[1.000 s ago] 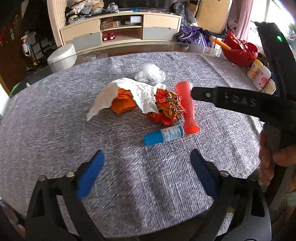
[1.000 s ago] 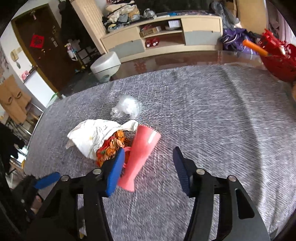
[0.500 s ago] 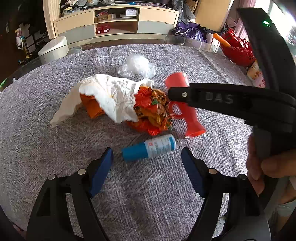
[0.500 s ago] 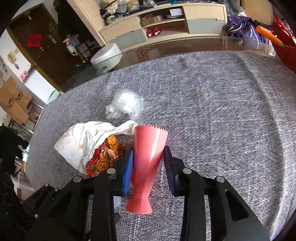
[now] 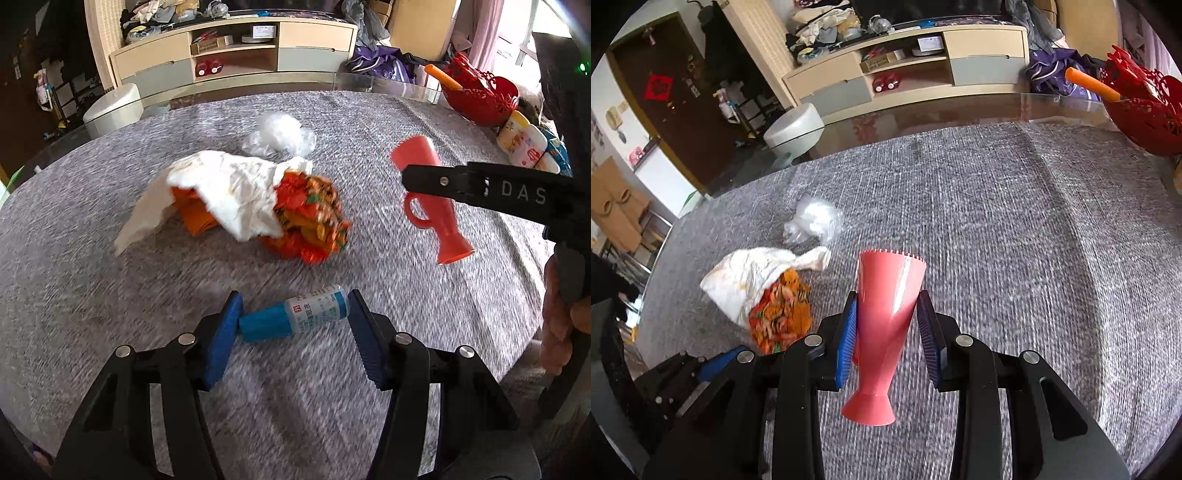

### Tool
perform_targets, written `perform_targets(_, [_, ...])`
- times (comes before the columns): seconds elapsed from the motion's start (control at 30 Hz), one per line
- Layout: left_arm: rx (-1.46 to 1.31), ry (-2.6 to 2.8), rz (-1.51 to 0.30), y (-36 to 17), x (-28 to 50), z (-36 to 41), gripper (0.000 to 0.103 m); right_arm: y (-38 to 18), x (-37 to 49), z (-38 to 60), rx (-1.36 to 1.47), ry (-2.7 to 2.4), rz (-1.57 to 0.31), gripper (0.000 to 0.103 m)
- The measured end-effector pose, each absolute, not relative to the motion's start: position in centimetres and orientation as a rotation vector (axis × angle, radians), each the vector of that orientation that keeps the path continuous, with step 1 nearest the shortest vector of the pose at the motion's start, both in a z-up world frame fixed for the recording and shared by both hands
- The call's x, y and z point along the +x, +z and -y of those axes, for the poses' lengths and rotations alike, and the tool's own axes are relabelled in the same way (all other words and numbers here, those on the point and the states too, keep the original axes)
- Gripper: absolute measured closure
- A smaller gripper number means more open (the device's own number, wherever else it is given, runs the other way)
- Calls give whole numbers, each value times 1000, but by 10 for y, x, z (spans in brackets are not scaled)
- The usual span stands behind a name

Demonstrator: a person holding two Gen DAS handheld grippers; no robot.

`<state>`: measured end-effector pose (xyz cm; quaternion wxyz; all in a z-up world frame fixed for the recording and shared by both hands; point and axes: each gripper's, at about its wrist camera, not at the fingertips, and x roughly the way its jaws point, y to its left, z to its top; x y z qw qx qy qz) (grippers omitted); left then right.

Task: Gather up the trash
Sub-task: 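Carry bottle and cup down into the black bin and open both tools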

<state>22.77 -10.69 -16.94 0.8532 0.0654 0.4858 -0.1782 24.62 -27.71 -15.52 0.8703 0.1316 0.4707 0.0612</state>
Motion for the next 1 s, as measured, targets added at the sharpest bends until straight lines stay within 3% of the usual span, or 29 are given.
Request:
perform_targets(0.53, [108, -357, -899, -107, 127, 54, 48, -114, 146, 254, 240, 160, -925, 70])
perform_targets(1.0, [89, -376, -936, -127, 41, 44, 48, -123, 63, 232, 246, 224, -934, 70])
